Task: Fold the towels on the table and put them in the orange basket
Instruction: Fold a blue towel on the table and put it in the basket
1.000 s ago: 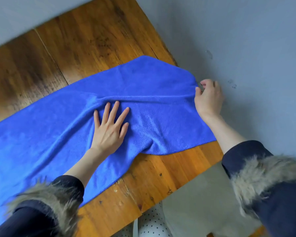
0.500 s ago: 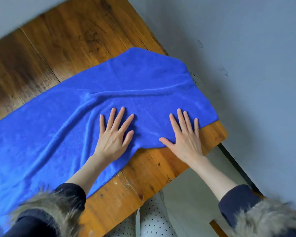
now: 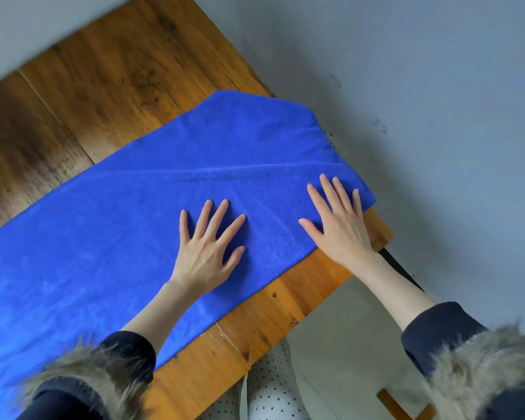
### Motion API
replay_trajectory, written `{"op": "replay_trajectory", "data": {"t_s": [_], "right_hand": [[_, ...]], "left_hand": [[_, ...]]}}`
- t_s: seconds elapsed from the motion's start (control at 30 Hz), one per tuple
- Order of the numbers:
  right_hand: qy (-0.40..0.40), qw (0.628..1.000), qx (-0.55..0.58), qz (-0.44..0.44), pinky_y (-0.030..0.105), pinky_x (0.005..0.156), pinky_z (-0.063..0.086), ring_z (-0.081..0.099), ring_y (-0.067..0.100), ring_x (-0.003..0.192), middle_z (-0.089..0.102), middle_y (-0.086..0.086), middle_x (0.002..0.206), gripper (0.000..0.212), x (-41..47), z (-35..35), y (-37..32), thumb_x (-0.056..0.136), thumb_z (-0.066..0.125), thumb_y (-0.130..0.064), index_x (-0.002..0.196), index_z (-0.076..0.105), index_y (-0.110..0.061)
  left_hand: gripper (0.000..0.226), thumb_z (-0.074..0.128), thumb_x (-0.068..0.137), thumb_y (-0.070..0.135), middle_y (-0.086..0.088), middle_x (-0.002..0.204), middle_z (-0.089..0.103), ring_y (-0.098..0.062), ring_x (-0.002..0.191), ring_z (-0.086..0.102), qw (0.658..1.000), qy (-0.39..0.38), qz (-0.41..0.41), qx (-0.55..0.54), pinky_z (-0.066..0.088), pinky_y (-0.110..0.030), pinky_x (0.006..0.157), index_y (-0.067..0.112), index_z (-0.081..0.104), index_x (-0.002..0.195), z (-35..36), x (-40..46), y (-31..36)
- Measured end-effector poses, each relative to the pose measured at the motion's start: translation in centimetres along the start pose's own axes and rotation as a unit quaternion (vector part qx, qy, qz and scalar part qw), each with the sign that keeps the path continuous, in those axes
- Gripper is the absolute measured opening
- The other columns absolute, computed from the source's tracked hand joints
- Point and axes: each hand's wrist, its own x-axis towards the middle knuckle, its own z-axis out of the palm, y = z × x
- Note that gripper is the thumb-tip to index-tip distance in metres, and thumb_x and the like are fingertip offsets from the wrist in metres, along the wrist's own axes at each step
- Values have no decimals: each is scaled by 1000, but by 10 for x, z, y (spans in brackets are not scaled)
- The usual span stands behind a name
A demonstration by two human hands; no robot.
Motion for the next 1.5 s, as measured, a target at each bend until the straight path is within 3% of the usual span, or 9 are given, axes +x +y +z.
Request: {"op": "replay_trajectory", "data": {"t_s": [0.13,0.27,0.5,0.63,0.7,0.9,1.1,1.3,1.5], "right_hand": [[-14,1000,-12,3,54,113,8,12,28,144,18,9,155,61,-2,3,-8,92,45,-46,144,30,-17],[121,992,20,23,55,103,31,54,31,113,58,12,122,42,14,-5,-13,88,58,-41,114,61,-9],[83,972,144,167,44,106,29,38,29,128,43,11,138,51,123,-37,-3,97,38,-40,134,39,-6],[31,948,218,229,37,83,42,50,28,94,54,11,103,36,167,-42,2,96,39,-41,82,52,-10],[84,940,248,220,30,70,37,47,23,82,52,7,90,28,176,-45,-3,95,44,-30,74,48,-12],[140,958,247,43,33,69,44,52,20,78,53,6,95,23,158,-49,-37,93,49,-13,108,66,-12],[107,974,150,-130,29,50,30,52,32,65,51,17,79,39,118,-42,-58,80,54,9,114,65,-7],[124,977,104,-138,39,52,46,52,30,62,55,12,74,31,84,-30,-56,75,65,7,103,70,-6],[139,986,10,-89,41,71,42,58,30,80,62,7,88,18,69,-31,-20,79,66,-13,97,68,-8]], "left_hand": [[40,41,89,30,-16,126,54,-36,119,50,996,85,-31,-24,26,-60,102,9,58,120,-13,20,2],[46,36,94,30,-14,146,37,-37,136,31,997,76,-17,-9,17,-64,106,16,46,135,-23,63,-2],[53,24,95,41,-9,153,26,-35,140,22,998,22,-49,27,13,-65,108,23,31,144,-7,93,-10],[53,26,94,41,-8,152,29,-34,140,24,998,30,-52,35,15,-66,108,24,31,144,-1,94,-10],[53,26,94,42,-8,152,29,-33,140,24,998,26,-49,35,15,-65,108,25,31,144,-1,95,-11],[45,31,96,32,-2,151,30,-28,142,21,994,46,-72,-69,4,-57,111,24,41,139,-12,96,-11],[48,41,87,-7,-7,140,43,-24,132,36,963,190,-74,-175,29,-43,101,12,49,130,-56,134,-19],[52,40,86,-10,0,136,51,-22,133,37,987,91,122,-60,26,-38,106,18,55,128,-74,166,-27],[64,43,81,-9,-8,112,51,-26,88,49,993,50,104,-1,34,-34,73,25,48,135,-62,146,-40]]}}
